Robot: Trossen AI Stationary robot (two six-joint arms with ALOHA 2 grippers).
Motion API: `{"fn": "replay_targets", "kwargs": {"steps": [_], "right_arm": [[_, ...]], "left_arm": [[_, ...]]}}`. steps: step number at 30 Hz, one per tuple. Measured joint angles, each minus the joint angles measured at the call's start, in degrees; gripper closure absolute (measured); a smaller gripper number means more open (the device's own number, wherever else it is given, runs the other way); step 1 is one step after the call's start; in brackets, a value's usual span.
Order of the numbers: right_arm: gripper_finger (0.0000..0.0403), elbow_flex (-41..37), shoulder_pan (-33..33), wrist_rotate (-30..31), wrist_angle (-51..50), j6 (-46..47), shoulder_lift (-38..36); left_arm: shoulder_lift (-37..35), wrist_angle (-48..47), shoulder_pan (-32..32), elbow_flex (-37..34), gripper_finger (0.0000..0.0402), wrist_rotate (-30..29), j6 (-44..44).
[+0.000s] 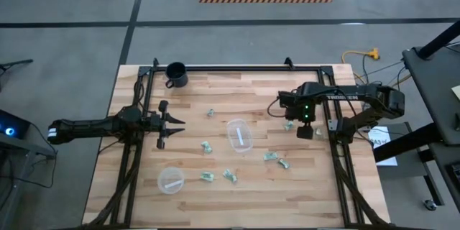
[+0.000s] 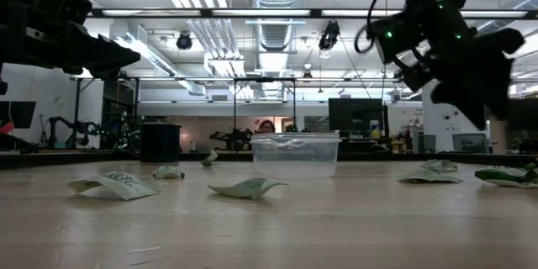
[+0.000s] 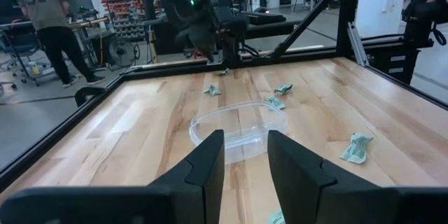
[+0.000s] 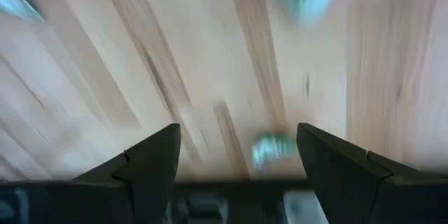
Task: Pick and place items into bin
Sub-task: Put the stevia packet into the transparent bin
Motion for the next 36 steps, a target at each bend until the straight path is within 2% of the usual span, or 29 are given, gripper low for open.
{"fn": "replay_targets", "kwargs": {"steps": [3,8,10,14,29,36], "right_arm": [[0.0130,0.28,0.08,-4.52,5.40,-0.38,-2.07],[0.0131,0.59,1.38,-6.25,6.11,0.30,-4.40],[0.0132,0.20,2.32,-3.59,5.91,0.33,-5.23],[0.0133,-2.29,3.79,6.87,1.81,-0.27,-5.29],[0.0147,-2.49,3.04,10.90,2.20,0.89,-9.01],[0.0147,-2.49,2.97,11.09,0.28,3.58,-5.28]], "left_arm": [[0.00,0.01,0.00,0.02,0.0308,0.00,-0.02],[0.00,0.01,0.00,0.00,0.0308,0.00,0.00],[0.00,-0.01,0.00,0.00,0.0308,0.00,0.00],[0.00,-0.01,0.00,0.00,0.0308,0.00,0.00],[0.00,0.01,0.00,0.02,0.0308,0.00,-0.01],[0.00,0.03,0.00,0.00,0.0308,0.00,-0.01]]}}
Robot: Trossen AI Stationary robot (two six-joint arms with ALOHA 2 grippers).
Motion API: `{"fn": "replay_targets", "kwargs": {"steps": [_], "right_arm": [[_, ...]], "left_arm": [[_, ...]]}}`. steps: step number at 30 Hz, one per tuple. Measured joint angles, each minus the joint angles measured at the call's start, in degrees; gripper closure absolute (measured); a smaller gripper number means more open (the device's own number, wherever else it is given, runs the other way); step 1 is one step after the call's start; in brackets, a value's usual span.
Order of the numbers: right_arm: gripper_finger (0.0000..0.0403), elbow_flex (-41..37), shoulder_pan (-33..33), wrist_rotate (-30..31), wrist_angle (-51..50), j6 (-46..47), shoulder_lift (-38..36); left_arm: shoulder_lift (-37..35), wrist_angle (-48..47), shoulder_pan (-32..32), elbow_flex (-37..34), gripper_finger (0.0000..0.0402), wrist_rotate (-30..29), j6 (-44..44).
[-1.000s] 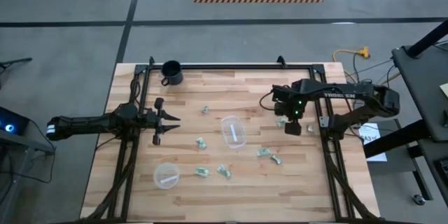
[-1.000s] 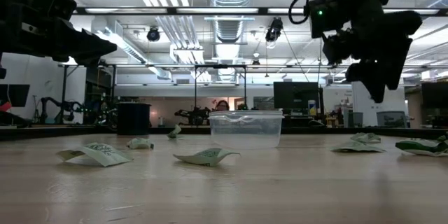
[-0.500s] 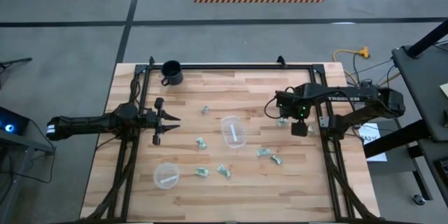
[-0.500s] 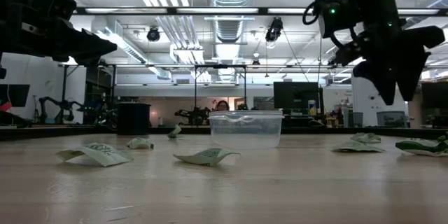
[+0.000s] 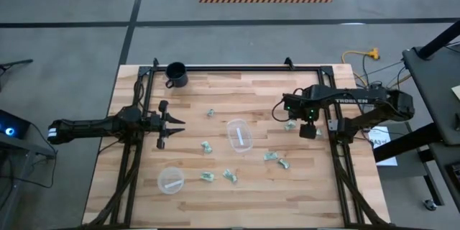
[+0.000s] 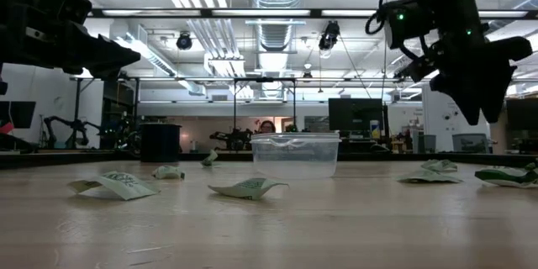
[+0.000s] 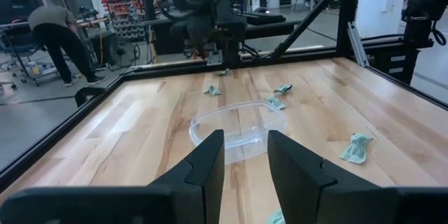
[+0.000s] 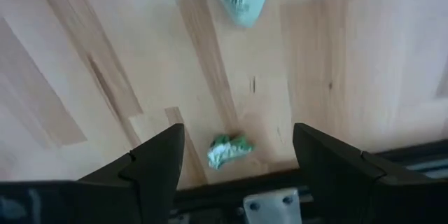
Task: Pick and place items into bin
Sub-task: Put the stevia packet into the transparent bin
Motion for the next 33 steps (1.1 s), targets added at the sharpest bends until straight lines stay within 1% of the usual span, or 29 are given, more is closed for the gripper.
{"fn": "replay_targets", "kwargs": {"steps": [4,6,12,18,25,33], "right_arm": [[0.0147,0.00,-0.25,-0.04,-0.89,0.20,3.54],[0.0147,-0.02,-0.86,-0.50,-1.30,0.15,4.01],[0.0149,-0.30,-2.83,-0.80,-2.14,0.22,0.38],[0.0149,-0.66,-2.81,-0.99,-2.96,0.69,-1.40],[0.0150,-0.76,-3.05,-2.31,-6.21,1.37,2.24],[0.0152,-1.09,-3.08,-3.07,-7.31,1.84,4.52]], "left_arm": [[0.00,-0.02,0.00,0.01,0.0308,0.00,0.00],[0.00,-0.02,0.00,0.00,0.0308,0.00,0.01],[0.00,-0.06,0.00,0.00,0.0308,0.00,0.01],[0.00,-0.02,0.00,0.00,0.0308,0.00,-0.01],[0.02,-0.04,0.00,0.00,0.0308,0.00,-0.01],[0.00,-0.02,0.00,0.01,0.0308,0.00,0.01]]}}
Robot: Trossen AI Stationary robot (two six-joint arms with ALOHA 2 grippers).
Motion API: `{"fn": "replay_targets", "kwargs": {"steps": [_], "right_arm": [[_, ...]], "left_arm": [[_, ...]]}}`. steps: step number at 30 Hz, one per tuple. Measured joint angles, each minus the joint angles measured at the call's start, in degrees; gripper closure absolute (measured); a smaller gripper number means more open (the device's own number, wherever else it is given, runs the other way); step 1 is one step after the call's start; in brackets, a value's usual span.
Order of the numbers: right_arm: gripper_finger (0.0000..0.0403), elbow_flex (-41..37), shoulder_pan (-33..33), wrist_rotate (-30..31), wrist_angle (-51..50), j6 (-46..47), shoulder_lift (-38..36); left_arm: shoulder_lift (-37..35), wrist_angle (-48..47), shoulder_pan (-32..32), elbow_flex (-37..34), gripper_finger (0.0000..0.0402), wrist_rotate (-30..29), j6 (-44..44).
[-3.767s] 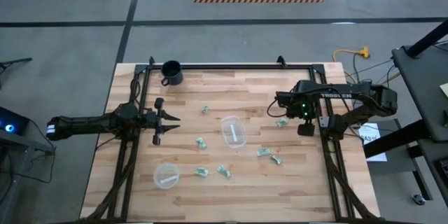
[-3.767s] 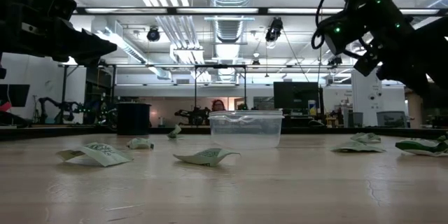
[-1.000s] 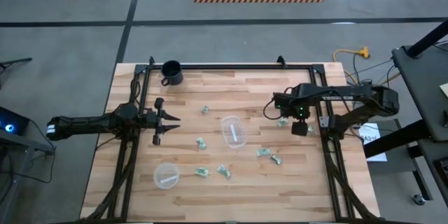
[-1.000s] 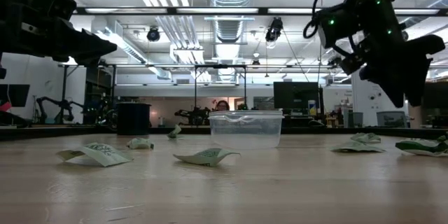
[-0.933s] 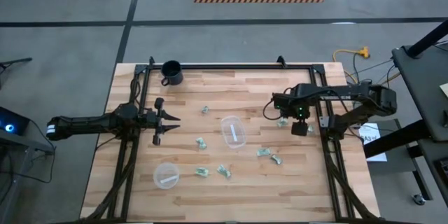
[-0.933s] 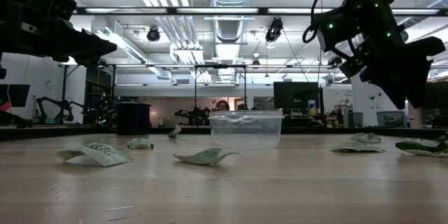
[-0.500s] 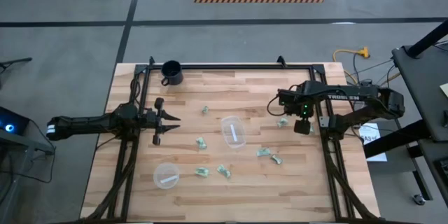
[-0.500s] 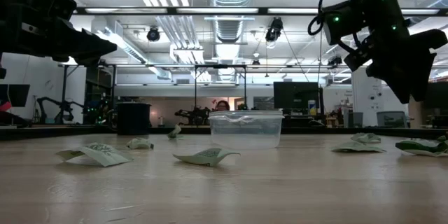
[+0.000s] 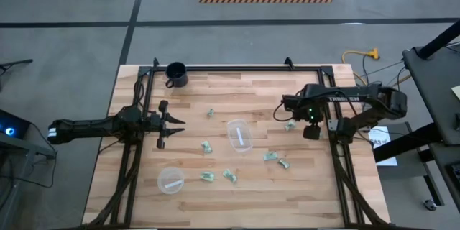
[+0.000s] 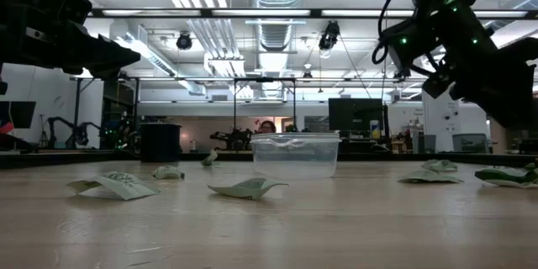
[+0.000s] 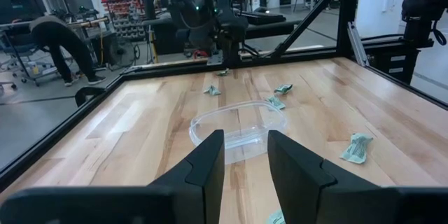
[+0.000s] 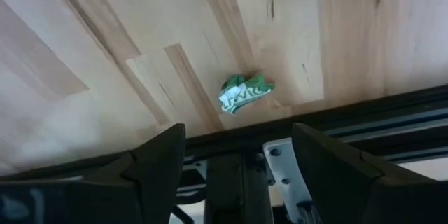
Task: Pick and place items into bin
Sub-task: Put the stevia packet into the transparent bin
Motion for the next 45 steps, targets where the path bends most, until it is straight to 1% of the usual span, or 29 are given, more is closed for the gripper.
{"fn": "replay_targets", "kwargs": {"steps": [5,26,45], "right_arm": [[0.0152,0.02,0.00,0.37,-0.06,0.20,3.59],[0.0152,0.13,0.07,0.93,0.04,0.15,14.59],[0.0152,0.21,0.18,0.67,0.56,-0.02,18.03]], "left_arm": [[0.00,-0.02,0.00,-0.01,0.0308,0.00,0.00],[0.00,-0.02,0.00,-0.01,0.0308,0.00,-0.02],[0.02,0.00,0.00,-0.01,0.0308,0.00,0.00]]}}
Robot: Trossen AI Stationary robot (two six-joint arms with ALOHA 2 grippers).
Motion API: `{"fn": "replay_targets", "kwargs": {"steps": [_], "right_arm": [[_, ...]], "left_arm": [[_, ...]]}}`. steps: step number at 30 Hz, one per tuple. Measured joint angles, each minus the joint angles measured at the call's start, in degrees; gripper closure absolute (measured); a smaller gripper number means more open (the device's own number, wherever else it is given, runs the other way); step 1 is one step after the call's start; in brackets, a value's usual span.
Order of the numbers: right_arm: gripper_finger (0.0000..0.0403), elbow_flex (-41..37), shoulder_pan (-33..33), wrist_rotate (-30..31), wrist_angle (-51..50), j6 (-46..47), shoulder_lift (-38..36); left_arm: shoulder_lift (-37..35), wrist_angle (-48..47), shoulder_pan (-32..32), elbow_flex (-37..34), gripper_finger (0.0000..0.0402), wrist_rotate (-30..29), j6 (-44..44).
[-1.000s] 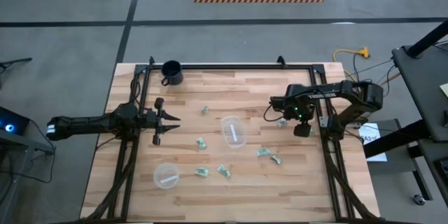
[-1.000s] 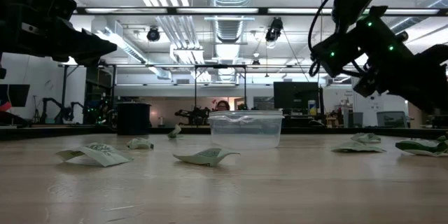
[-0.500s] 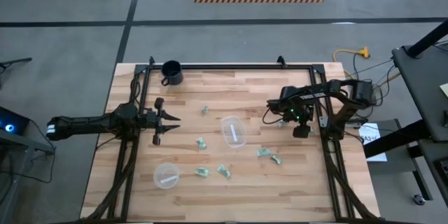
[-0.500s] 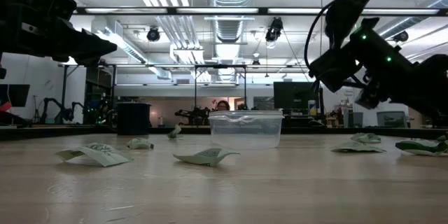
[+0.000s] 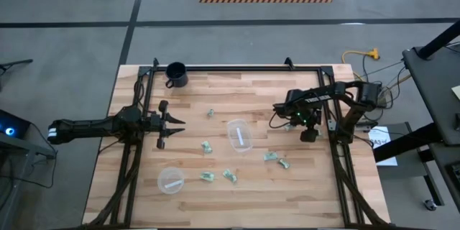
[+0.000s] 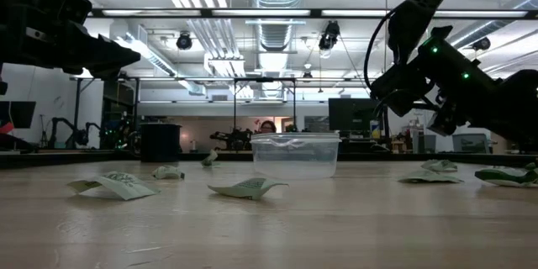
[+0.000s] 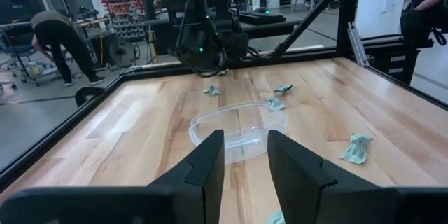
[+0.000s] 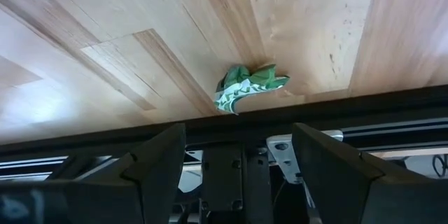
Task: Pick and place items into bin
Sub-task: Put the stevia packet into the transparent bin
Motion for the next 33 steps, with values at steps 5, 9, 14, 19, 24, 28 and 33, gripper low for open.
{"fn": "replay_targets", "kwargs": {"steps": [5,9,14,19,24,28,33], "right_arm": [[0.0152,-0.01,0.01,-0.11,0.14,-0.02,0.96],[0.0152,-0.13,0.01,-0.15,0.37,0.04,1.77],[0.0152,-0.24,0.01,-0.15,0.75,0.02,3.60],[0.0152,-0.31,-0.01,0.33,1.18,0.20,3.89],[0.0152,-0.42,-0.03,0.52,1.86,0.22,2.47],[0.0152,-0.60,-0.14,0.56,2.18,0.22,1.85],[0.0152,-0.79,-0.18,0.78,2.73,0.22,2.45]], "left_arm": [[0.02,-0.02,0.00,0.01,0.0308,0.00,0.00],[-0.02,0.00,0.00,0.02,0.0308,0.00,-0.02],[-0.02,0.00,0.00,0.00,0.0308,0.00,-0.02],[-0.02,-0.02,0.00,0.00,0.0308,0.00,0.00],[-0.02,-0.01,0.00,0.00,0.0308,0.00,0.00],[-0.02,0.00,0.00,0.00,0.0308,0.00,0.00],[-0.02,-0.01,0.00,0.01,0.0308,0.00,-0.02]]}}
